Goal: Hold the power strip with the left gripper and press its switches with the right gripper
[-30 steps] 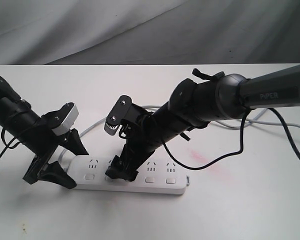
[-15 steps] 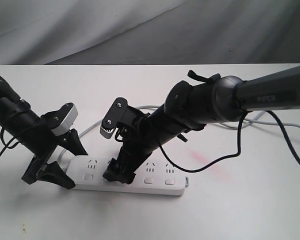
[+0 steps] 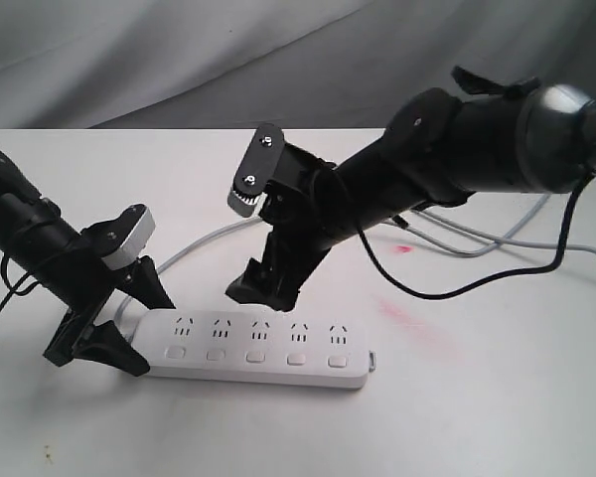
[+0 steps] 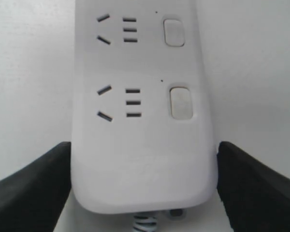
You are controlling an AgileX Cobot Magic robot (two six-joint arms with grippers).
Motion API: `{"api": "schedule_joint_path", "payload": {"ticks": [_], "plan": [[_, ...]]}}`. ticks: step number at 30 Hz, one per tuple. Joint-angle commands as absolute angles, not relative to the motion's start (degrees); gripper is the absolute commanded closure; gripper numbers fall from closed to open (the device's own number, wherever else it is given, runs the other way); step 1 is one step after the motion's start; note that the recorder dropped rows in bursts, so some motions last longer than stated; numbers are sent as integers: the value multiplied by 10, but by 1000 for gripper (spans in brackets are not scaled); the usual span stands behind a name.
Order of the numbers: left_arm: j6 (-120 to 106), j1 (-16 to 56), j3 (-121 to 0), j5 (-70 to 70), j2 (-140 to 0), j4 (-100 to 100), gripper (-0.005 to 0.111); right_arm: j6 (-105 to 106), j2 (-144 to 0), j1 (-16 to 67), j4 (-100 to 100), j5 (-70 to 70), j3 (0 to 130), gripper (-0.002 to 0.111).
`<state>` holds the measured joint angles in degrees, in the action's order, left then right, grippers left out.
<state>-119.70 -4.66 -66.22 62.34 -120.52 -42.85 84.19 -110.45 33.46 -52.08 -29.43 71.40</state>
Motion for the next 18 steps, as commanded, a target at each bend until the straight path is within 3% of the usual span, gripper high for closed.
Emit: {"api": "schedule_joint_path", "payload": {"ticks": [1, 18], "plan": [[-1200, -46, -662, 630, -1203, -428, 52, 918, -1104, 320, -589, -302, 675, 14], [-1200, -46, -662, 630, -1203, -428, 52, 1004, -1164, 320, -687, -293, 645, 14]]}}
